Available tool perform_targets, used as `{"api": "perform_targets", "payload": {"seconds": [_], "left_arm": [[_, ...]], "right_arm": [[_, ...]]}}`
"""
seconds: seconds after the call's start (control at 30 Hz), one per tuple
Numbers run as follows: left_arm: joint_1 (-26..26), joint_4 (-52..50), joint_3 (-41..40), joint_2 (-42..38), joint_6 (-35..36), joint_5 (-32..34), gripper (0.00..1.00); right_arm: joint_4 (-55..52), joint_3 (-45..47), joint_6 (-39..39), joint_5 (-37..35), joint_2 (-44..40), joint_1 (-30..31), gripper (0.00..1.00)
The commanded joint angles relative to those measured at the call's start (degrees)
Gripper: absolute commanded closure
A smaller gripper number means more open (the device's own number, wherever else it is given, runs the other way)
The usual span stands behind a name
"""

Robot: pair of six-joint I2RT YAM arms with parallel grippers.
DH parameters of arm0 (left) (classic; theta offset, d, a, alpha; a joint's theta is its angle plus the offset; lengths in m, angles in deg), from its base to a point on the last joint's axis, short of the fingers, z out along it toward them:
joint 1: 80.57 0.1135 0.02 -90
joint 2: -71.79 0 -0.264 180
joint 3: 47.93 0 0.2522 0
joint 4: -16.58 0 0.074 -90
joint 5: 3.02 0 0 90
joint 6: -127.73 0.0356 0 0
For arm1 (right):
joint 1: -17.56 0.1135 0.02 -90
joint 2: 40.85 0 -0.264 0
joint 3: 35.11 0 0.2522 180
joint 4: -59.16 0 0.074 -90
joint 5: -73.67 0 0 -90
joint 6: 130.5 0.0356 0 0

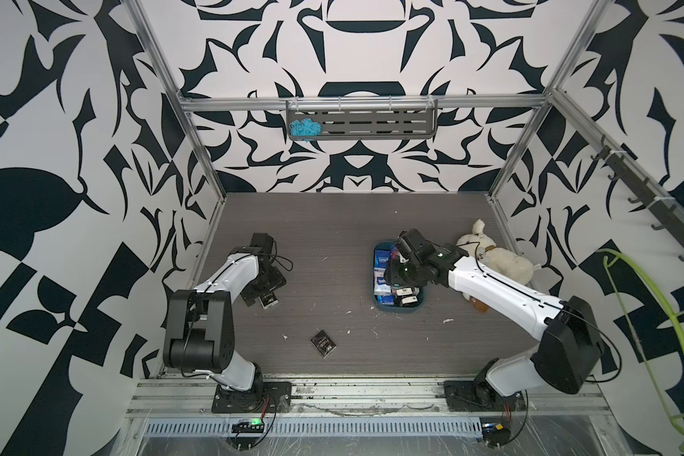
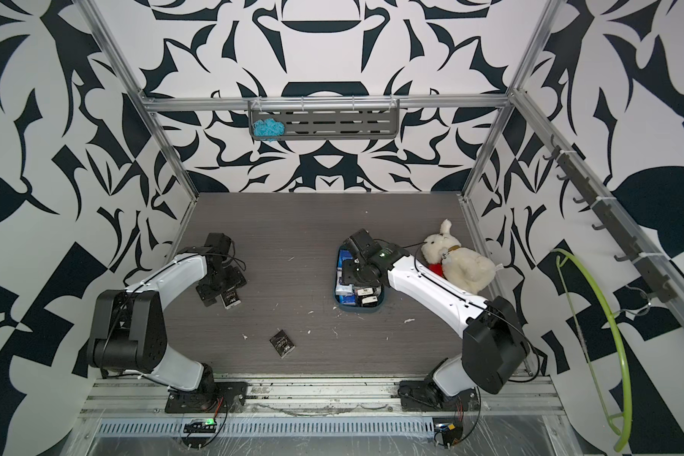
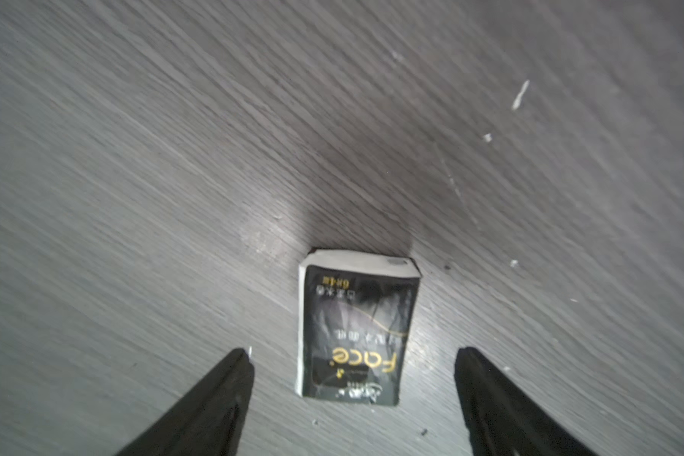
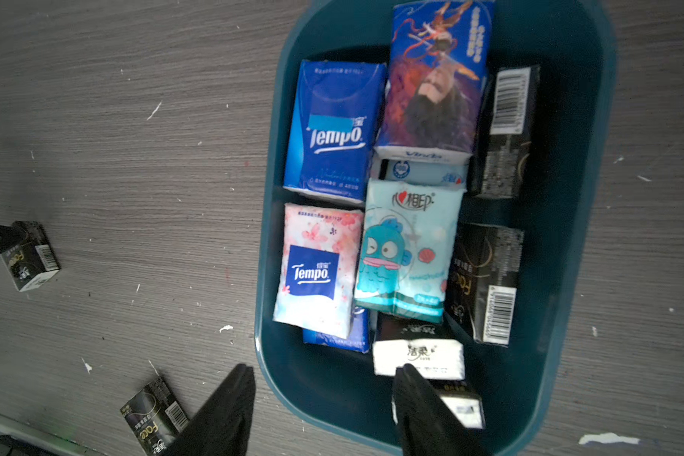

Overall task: Put the pocket tissues into the storage box
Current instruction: Pick up the pocket tissues from the center of the board.

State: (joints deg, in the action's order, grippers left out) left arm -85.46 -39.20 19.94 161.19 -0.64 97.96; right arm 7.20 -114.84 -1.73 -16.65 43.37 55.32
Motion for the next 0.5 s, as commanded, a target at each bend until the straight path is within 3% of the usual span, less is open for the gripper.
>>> {"api": "perform_targets", "payload": {"seconds": [0.0,0.23,0.37,0.47], "left_arm": [[0.1,1.7,-1.4,1.2,1.1,0.3,0.20],[0.1,4.3,-2.1,3.7,1.4,-1.0,0.30],[0.1,5.5,-2.4,4.2,2.1,-1.3,0.49],[0.1,5.8,-2.6,4.1,2.4,-1.2,0.55]], "right_arm": [[-0.6,0.3,-0.3,-1.2,-1.8,-0.3,0.39],[-1.9,0.3,0.1,-3.3,-3.1,-0.7,0.39],[-2.8,0.4,0.2,-4.1,-4.0,-1.1,0.39],[-3.4,0.3,0.2,-4.4,-4.5,-1.4,0.39]]}}
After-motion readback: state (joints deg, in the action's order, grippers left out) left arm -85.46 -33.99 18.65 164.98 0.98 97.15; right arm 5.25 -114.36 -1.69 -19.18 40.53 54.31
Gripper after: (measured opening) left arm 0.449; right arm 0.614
